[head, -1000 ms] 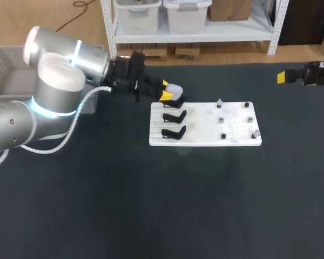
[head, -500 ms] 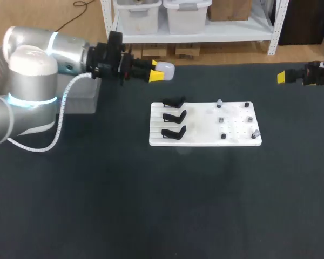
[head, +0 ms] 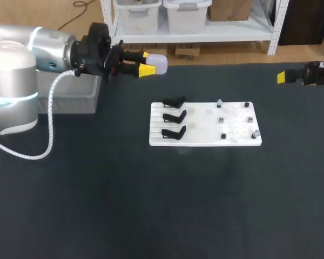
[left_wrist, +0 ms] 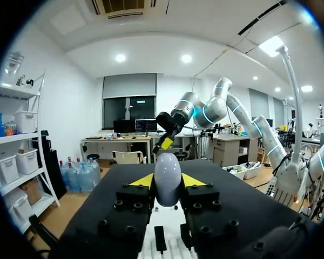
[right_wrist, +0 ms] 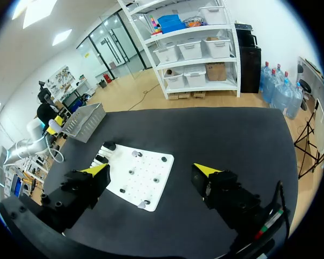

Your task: Pick up each earbud case from the left stands, insert the matching earbuds, close the lid, and place the case in the box.

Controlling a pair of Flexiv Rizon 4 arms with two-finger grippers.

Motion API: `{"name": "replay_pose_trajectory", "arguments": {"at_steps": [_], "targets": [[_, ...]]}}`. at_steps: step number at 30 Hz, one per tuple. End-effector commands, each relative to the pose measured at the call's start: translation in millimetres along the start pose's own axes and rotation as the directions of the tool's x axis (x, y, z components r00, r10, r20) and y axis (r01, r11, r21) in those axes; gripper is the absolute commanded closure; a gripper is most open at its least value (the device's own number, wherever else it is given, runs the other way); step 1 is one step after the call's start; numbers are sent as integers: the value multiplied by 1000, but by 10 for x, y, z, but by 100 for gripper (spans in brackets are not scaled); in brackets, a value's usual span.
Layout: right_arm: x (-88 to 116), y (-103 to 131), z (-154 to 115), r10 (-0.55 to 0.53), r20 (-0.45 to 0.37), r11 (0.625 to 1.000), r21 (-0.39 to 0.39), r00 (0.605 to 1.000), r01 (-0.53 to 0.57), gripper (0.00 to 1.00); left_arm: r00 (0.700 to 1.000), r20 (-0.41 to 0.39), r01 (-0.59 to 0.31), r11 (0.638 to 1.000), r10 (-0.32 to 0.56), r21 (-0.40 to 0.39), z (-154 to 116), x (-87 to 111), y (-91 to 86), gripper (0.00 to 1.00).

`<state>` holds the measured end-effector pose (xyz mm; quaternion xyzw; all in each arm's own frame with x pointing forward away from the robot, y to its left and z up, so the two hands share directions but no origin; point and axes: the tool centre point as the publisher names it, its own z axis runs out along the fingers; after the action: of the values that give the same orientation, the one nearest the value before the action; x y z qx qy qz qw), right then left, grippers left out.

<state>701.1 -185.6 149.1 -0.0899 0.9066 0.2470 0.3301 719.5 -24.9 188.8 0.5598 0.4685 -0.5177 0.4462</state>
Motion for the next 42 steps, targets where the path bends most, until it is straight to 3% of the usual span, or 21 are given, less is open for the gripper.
{"name": "replay_pose_trajectory", "arguments": {"at_steps": [1,16,23,32,42], "targets": [[0,6,-6,0,-1,1000,3,1000,0,0,1000,-1,-3,999,2,-49,-4,-13,-104,100],[0,6,-6,0,-1,1000,3,1000,0,0,1000,-2,-2,999,2,-53,17,-8,-121,100],[7,275,-141,-54,18,997,-47,998,55,0,1000,9,-6,997,7,-82,154,4,-205,100],[243,785,-248,-118,-2,985,-124,993,117,0,1000,31,5,993,-1,-114,318,29,-292,100],[353,1371,-54,-161,-39,963,-226,986,148,0,1000,24,21,992,-18,-124,330,98,-320,100]]}}
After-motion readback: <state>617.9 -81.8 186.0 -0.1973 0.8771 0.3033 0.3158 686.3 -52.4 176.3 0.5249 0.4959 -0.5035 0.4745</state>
